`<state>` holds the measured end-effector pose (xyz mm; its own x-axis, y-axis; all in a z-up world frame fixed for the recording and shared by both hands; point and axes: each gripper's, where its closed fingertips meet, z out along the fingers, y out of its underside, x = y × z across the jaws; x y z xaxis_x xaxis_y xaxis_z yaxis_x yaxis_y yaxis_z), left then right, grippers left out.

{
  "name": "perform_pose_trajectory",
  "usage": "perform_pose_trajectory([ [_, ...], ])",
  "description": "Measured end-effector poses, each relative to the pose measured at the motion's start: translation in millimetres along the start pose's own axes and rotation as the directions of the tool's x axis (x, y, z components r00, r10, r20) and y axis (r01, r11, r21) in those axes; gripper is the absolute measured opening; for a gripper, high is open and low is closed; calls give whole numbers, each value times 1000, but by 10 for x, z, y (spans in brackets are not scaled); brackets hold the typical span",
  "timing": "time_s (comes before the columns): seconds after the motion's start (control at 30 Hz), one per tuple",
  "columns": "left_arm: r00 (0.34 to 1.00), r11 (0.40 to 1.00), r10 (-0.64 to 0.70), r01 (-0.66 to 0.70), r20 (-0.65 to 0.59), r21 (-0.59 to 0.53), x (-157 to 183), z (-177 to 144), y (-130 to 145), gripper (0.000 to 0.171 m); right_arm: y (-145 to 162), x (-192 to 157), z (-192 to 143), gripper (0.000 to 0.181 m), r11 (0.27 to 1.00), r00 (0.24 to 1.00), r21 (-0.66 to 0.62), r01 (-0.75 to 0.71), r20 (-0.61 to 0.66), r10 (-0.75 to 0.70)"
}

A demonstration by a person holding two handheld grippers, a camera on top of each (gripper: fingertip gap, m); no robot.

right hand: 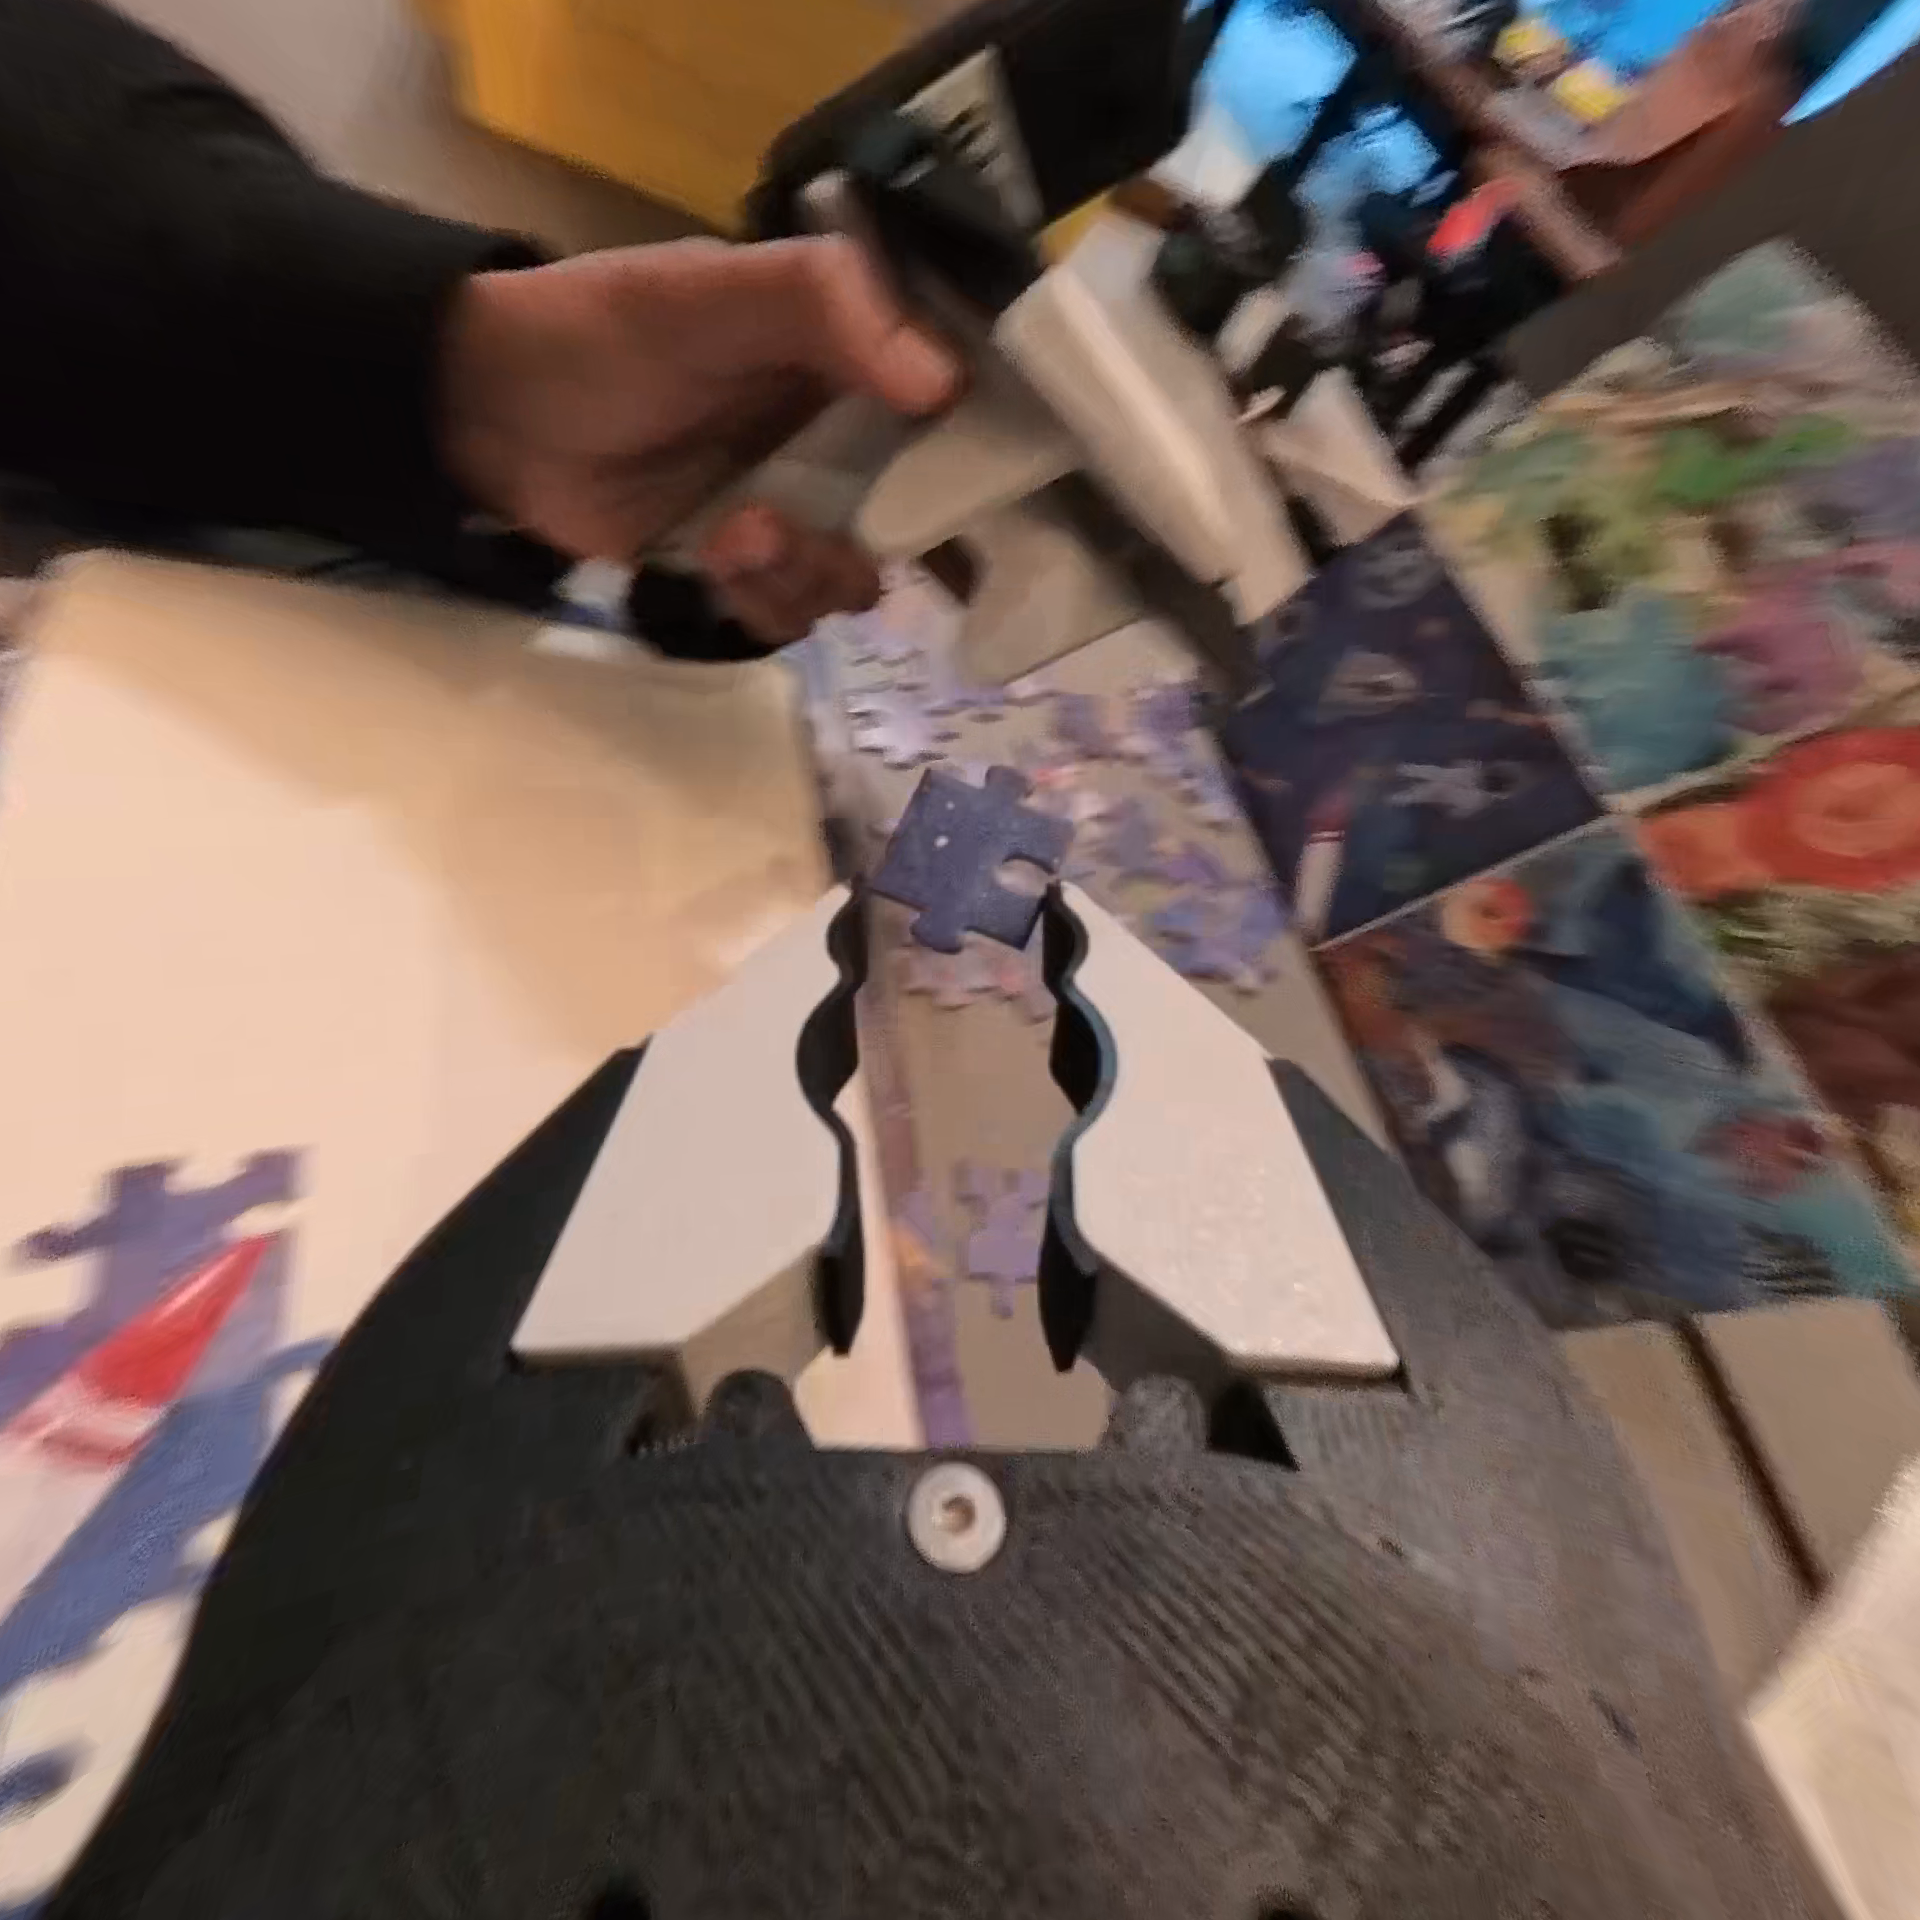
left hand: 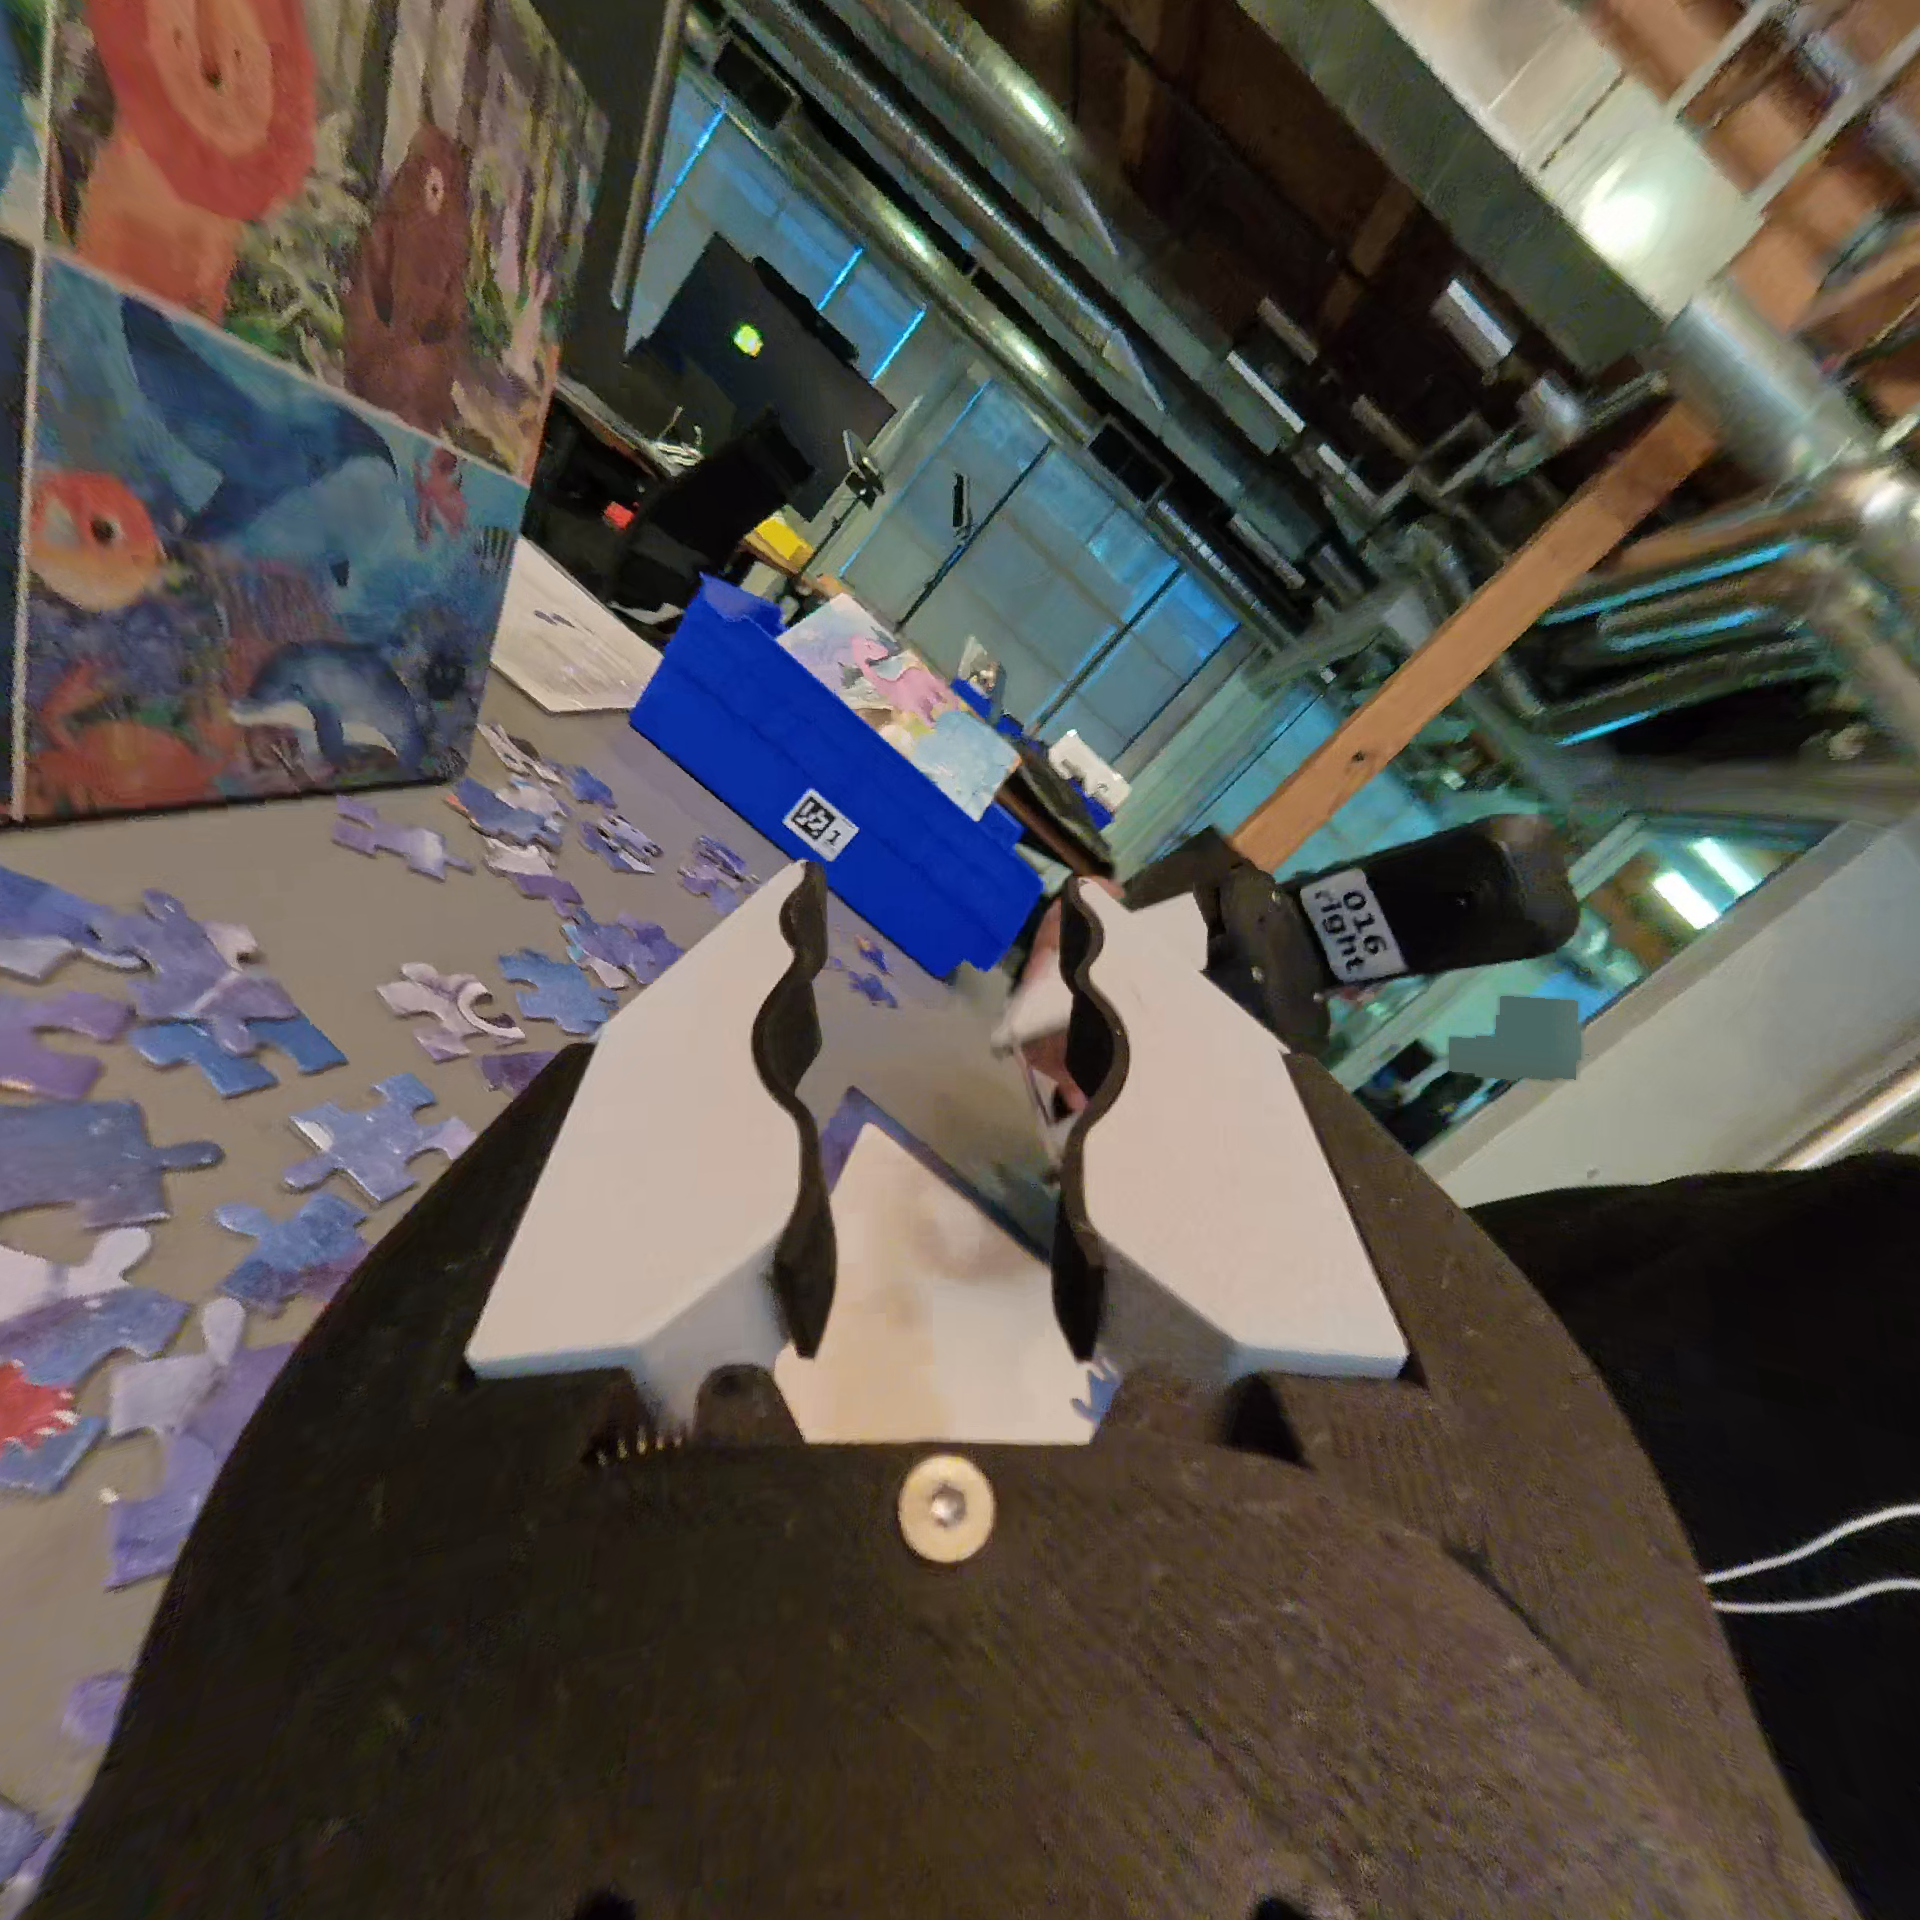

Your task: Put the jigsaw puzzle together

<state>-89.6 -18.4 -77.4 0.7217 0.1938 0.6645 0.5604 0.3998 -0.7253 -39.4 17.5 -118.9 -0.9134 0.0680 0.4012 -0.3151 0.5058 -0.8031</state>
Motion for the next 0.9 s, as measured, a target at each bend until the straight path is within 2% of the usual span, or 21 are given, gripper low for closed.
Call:
perform_pose_trajectory([
  [0.1,993,994,107,-105,53,-43,133,-3,39,55,69,-484,-123,32,996,969,-51,-70,233,80],
  [0.17,981,981,180,-173,75,-92,372,-37,195,61,83,-809,-265,32,995,940,-57,-76,328,90],
  [0.27,936,931,319,-279,151,-235,624,-154,620,63,149,-1253,-465,31,996,906,-41,-82,412,92],
  [0.37,907,879,371,-275,197,-390,733,-272,1115,61,244,-1554,-567,31,992,869,-26,-120,481,118],
  [0.5,938,857,294,-175,181,-485,888,-256,1609,61,407,-1665,-555,31,992,855,-90,-89,504,122],
  [0.63,915,782,362,-194,178,-592,888,-273,1950,58,532,-1726,-547,32,989,854,-140,-45,508,111],
  [0.7,911,766,374,-199,172,-612,908,-276,2061,56,539,-1745,-539,32,990,857,-137,-36,506,101],
  [0.9,931,791,315,-149,186,-593,962,-286,2211,50,531,-1711,-516,38,993,880,-119,-23,469,77],
])
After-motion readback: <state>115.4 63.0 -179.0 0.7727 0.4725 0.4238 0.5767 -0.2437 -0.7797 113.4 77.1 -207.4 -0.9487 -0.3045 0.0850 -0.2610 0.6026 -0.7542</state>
